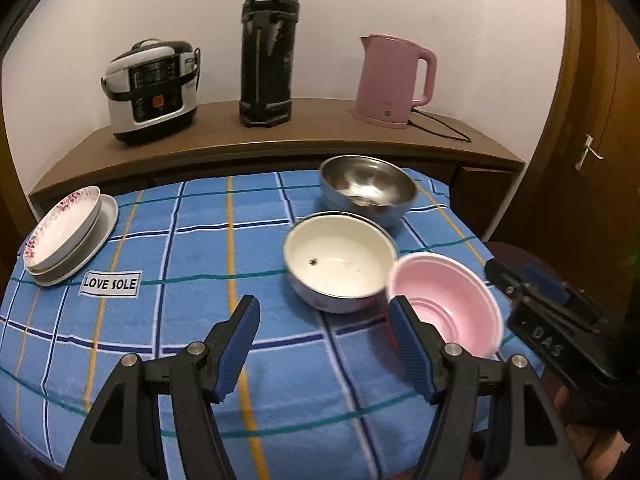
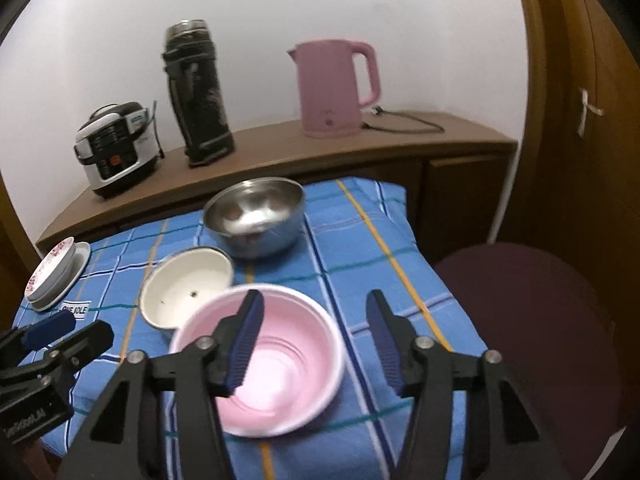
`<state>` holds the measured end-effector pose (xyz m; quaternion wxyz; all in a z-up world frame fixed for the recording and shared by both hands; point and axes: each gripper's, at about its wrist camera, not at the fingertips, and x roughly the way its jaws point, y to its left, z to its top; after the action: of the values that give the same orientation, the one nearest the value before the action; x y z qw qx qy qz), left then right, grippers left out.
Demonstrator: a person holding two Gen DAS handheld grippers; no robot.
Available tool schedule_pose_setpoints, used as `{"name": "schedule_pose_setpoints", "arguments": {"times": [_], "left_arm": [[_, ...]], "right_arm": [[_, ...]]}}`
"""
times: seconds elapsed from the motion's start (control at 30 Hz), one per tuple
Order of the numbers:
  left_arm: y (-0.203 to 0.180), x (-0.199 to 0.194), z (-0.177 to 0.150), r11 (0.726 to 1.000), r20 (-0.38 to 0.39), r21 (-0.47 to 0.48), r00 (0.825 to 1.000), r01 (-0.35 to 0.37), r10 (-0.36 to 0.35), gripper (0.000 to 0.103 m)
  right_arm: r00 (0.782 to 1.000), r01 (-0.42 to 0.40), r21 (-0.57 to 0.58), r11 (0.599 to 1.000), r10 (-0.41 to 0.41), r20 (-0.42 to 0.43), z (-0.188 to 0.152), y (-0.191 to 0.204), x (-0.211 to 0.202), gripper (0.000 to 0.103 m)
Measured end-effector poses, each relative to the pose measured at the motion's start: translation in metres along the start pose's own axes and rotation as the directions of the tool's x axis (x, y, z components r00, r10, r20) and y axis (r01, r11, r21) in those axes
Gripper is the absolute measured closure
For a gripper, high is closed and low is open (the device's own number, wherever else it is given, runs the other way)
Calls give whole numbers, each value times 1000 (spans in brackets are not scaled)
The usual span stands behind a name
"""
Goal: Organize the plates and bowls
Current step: 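Move both grippers to the rim of the pink plastic bowl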
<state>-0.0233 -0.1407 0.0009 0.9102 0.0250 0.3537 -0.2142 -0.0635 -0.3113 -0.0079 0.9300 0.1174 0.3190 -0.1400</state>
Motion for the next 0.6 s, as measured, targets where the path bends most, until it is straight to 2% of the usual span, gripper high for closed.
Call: {"name": "schedule_pose_setpoints", "arguments": {"times": [0.2,0.27,0.33,0.47,0.53,0.6], "left_arm": [[-25,1,-4,1000,-3,-5,1000,-16,16,34],[-33,6,-5,1000,-21,4,999,-31,31,34],[-38,9,-6,1000,-34,6,999,-30,31,35],[-46,20,-6,999,-62,3,998,-32,32,46],[-47,26,-7,1000,-84,-4,996,-28,28,54],[-48,31,-9,1000,-102,-13,995,-25,24,56]], "right_arm": [[997,-64,24,998,65,-38,-9,-17,2,54],[994,-88,37,995,90,-54,-10,-21,7,62],[991,-108,51,993,112,-72,-12,-24,12,66],[982,-149,65,987,155,-105,-16,-26,23,66],[979,-160,65,985,166,-116,-17,-26,27,68],[976,-171,69,983,179,-124,-17,-26,31,69]]}}
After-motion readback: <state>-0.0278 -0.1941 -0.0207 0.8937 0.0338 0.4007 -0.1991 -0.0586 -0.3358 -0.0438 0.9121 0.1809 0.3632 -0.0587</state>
